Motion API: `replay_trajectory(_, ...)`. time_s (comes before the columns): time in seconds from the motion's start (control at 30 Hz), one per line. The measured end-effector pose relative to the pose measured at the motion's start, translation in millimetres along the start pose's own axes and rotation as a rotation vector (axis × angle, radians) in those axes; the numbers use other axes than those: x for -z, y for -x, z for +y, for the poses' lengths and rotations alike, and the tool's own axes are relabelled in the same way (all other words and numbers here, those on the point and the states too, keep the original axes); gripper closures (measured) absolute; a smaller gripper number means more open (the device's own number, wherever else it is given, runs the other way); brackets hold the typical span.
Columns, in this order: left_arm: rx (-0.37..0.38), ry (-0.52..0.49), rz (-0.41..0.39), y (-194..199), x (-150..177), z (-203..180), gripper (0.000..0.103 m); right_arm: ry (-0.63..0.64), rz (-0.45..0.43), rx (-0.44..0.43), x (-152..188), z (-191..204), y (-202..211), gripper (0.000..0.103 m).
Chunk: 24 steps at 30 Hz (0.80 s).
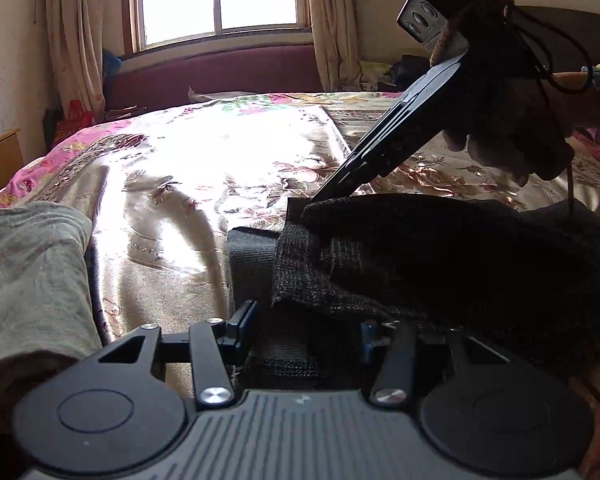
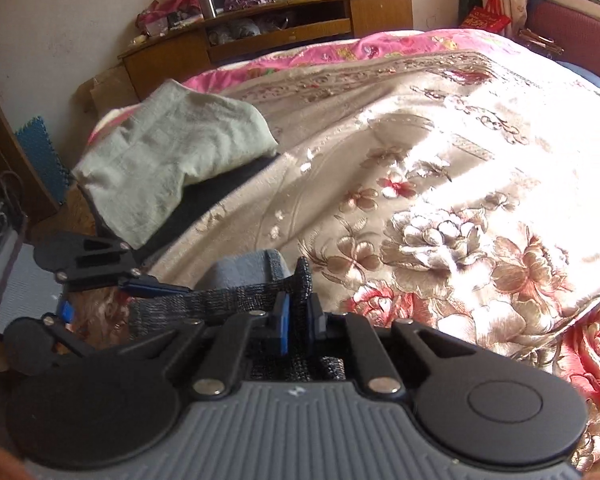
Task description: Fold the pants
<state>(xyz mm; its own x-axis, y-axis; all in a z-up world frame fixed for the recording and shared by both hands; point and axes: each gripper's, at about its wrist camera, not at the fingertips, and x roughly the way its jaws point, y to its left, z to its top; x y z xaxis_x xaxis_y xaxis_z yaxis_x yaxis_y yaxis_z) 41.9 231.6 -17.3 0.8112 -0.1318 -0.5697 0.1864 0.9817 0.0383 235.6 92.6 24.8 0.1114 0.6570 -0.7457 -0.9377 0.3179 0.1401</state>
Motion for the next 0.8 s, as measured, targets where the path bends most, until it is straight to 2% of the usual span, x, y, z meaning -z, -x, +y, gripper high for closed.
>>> replay_trajectory(0.07, 0.004, -0.016, 0.012, 4, 1, -2, 0.04, -0.023, 0.017, 0.056, 6, -3, -14, 0.088)
replay_trajectory(0.1, 0.004, -0.026, 0.02, 6, 1, -2, 0.04, -0.031, 0.019, 0.061, 9, -4, -15, 0.088)
replay_trajectory(0.17, 0.001, -0.039, 0.031, 10, 3, 0, 0.04, -0.023, -0.022, 0.101, 11, 1, -3, 0.088)
replay_trajectory(0.33, -0.015, -0.014, 0.026, 19, 7, 8, 0.04, -0.02, -0.243, 0.312, 18, 25, 65, 0.086)
replay_trajectory(0.43, -0.023, 0.0, 0.008, 21, 7, 9, 0.04, 0.024, -0.255, 0.251, 30, 71, 86, 0.086)
replay_trajectory(0.53, -0.024, 0.015, 0.0, 24, 10, 9, 0.04, 0.112, -0.19, 0.242, 47, 114, 66, 0.088)
replay_trajectory(0.67, -0.053, 0.01, -0.007, 37, 16, 11, 0.04, 0.072, -0.117, 0.193, 56, 129, 26, 0.088)
replay_trajectory(0.77, -0.055, 0.041, -0.008, 44, 19, 16, 0.04, 0.073, -0.096, 0.206, 56, 134, 12, 0.08)
replay_trajectory(0.8, -0.058, 0.045, -0.011, 45, 19, 17, 0.04, 0.084, -0.095, 0.231, 57, 134, 9, 0.081)
